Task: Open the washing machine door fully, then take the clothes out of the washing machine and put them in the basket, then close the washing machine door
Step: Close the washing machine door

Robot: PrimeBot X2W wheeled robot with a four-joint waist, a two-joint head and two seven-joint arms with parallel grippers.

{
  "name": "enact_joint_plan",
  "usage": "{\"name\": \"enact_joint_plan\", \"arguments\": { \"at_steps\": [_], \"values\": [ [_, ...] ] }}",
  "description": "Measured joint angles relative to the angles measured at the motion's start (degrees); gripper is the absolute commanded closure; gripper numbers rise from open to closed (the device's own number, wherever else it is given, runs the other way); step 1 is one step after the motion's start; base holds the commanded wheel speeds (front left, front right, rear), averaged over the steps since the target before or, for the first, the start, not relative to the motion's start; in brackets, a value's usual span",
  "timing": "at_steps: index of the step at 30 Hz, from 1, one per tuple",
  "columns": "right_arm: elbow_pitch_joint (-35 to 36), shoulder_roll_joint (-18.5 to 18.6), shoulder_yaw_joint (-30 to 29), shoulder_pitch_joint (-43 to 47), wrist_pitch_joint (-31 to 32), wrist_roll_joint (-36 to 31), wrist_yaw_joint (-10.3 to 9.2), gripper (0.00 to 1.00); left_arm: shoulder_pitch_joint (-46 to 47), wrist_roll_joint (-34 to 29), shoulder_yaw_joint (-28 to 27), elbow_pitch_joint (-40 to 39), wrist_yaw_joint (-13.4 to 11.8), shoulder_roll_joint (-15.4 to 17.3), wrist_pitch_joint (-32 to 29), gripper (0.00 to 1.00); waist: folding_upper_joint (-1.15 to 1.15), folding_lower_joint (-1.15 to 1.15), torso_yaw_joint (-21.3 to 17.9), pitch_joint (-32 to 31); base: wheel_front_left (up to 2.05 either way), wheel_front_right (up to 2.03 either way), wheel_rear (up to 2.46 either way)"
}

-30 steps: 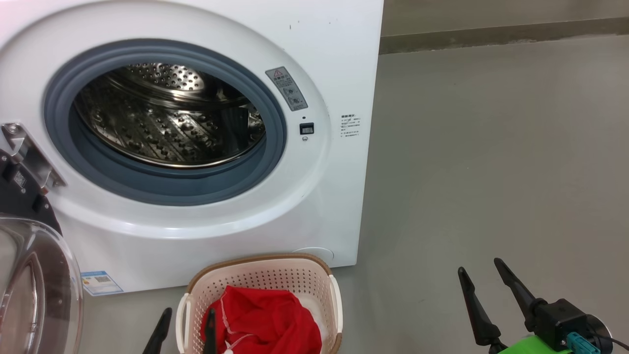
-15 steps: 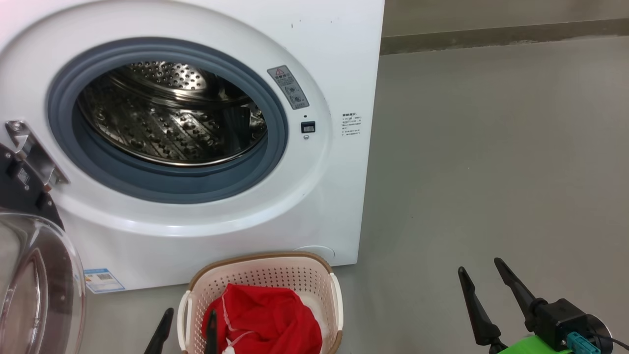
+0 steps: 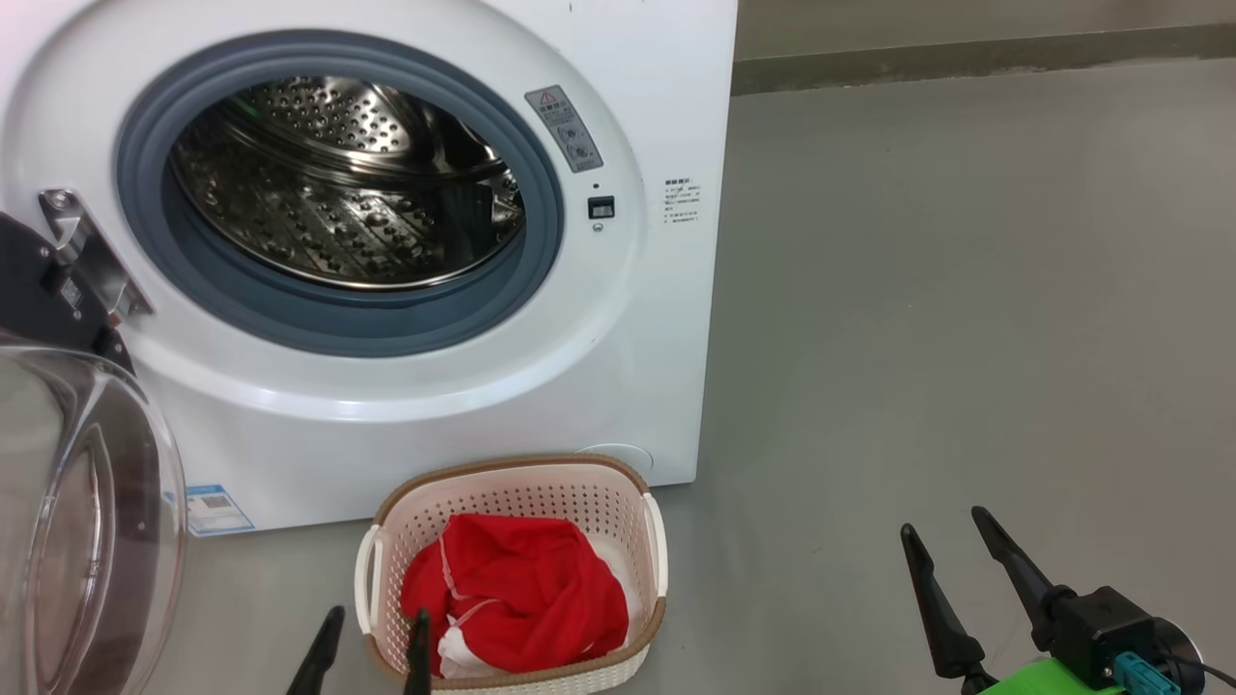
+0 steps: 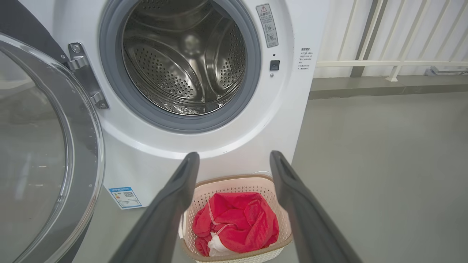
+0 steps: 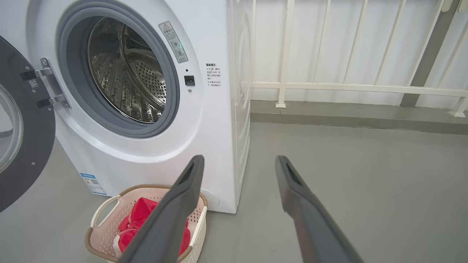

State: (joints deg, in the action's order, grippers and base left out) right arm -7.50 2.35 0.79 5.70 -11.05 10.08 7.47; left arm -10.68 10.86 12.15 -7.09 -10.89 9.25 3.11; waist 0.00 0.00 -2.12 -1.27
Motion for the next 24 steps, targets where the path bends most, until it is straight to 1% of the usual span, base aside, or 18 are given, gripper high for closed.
{"name": "enact_joint_plan", "arguments": {
  "at_steps": [5,24],
  "values": [
    [-0.03,-0.01,-0.02,0.0,0.0,0.0,0.0,0.0,-0.01,-0.21,-0.02,-0.27,-0.76,0.29,0.01,0.0,0.0,0.0,-0.09,-0.03,-0.01,0.01,0.0],
    [-0.14,-0.03,-0.11,0.0,0.0,0.01,0.0,0.0,-0.01,-0.21,0.15,-0.67,-1.7,0.43,0.01,0.0,0.0,0.0,0.23,-0.14,0.0,0.0,0.0]
  ]
}}
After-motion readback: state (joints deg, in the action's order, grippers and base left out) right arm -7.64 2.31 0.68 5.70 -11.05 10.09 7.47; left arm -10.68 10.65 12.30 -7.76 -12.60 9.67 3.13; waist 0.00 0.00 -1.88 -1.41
